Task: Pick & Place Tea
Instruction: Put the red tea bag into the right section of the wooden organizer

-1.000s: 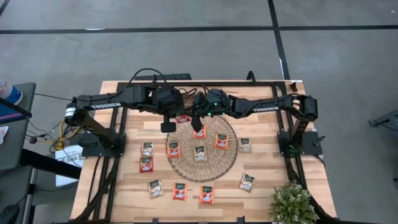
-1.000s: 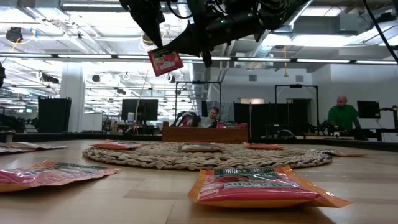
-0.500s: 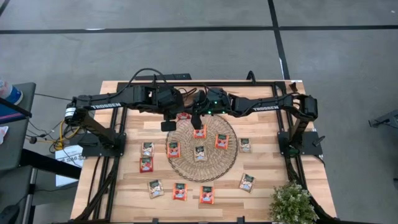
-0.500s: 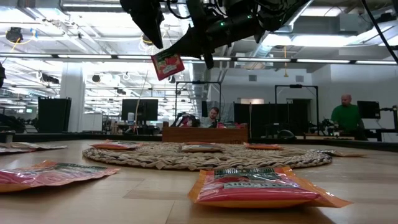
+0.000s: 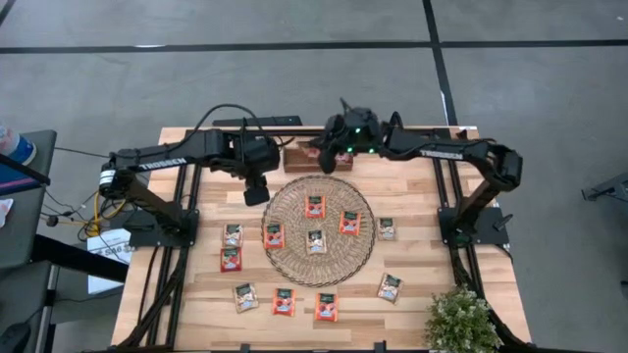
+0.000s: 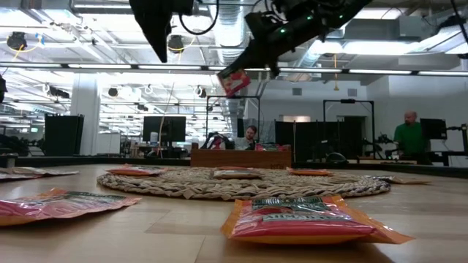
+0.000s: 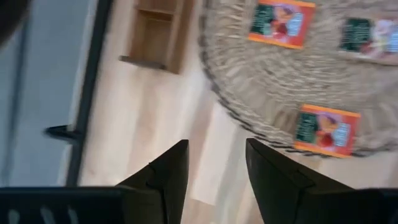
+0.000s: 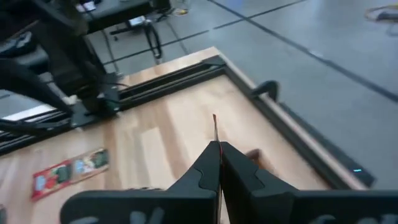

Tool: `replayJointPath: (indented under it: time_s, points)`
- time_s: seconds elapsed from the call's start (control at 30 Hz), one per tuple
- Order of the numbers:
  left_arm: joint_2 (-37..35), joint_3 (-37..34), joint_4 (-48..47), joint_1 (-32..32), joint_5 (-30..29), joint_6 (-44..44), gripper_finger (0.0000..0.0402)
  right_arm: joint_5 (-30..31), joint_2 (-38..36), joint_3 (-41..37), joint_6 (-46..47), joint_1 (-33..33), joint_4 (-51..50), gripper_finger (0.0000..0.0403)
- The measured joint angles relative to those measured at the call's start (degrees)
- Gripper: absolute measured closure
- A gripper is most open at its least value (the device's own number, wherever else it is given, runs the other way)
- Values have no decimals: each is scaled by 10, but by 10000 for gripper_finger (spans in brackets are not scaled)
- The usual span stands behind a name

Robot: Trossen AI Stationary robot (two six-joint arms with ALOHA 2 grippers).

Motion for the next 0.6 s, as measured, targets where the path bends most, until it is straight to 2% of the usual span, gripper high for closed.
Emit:
replayJointPath:
  time_s: [0.13, 0.27, 0.37, 0.47, 0.6]
  points:
    - [0, 0, 7, 21, 47, 3, 250, 0, -40, -24, -24, -33, -24, 403]
    - [-2, -14, 43, 40, 52, 4, 250, -2, -85, -71, -28, -69, -27, 403]
    - [-27, -68, 112, 54, 65, 5, 250, -7, -123, -121, -3, -94, 4, 403]
    - [-57, -138, 184, 69, 107, 7, 250, -32, -152, -182, 35, -109, 92, 403]
    - [-96, -228, 255, 86, 154, -15, 250, -34, -155, -248, 85, -106, 194, 403]
